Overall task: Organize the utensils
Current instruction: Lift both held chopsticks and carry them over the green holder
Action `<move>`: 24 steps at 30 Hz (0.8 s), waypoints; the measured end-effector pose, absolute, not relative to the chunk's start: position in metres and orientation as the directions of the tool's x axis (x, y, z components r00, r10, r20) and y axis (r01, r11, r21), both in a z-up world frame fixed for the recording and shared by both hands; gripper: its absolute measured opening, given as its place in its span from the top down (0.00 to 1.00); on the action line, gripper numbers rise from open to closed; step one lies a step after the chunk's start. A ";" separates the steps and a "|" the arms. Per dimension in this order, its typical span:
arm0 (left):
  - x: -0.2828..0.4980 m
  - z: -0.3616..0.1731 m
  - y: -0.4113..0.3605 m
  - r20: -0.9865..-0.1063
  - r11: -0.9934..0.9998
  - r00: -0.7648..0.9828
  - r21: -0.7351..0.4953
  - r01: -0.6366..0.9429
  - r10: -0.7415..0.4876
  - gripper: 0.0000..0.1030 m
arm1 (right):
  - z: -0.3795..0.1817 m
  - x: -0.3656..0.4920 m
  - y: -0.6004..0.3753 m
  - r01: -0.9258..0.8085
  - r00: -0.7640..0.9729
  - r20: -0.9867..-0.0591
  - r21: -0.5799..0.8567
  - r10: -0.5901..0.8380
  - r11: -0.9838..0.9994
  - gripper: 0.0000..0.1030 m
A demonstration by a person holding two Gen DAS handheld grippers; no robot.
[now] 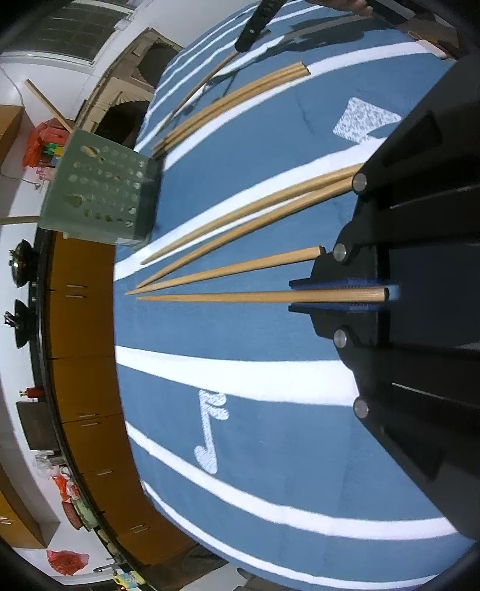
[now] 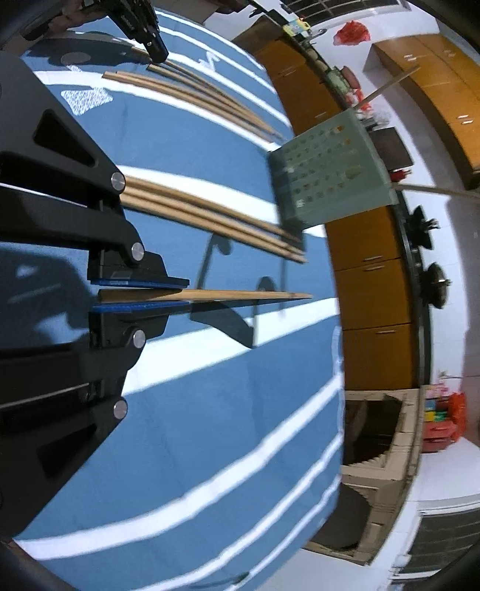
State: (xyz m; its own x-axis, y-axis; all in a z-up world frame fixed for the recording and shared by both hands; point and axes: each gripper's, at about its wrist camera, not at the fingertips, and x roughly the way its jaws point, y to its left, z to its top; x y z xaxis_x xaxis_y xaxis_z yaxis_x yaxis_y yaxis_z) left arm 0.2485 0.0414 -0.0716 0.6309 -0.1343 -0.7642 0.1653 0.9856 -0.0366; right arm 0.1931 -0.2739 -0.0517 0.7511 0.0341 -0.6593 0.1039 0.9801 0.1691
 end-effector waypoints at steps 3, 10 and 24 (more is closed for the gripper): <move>0.243 -0.056 0.045 -0.734 0.986 0.666 -0.033 0.165 -0.136 0.93 | -0.035 0.185 -0.277 0.108 0.790 -0.613 0.157 0.011 0.982 0.93; 0.230 -0.006 0.054 -0.626 0.984 0.764 -0.035 0.174 -0.158 0.93 | 0.005 0.174 -0.285 0.104 0.868 -0.496 0.155 -0.013 0.982 0.93; 0.227 0.073 0.066 -0.429 0.981 0.883 -0.110 0.158 -0.191 0.93 | 0.054 0.170 -0.293 0.063 0.938 -0.347 0.231 0.021 0.971 0.93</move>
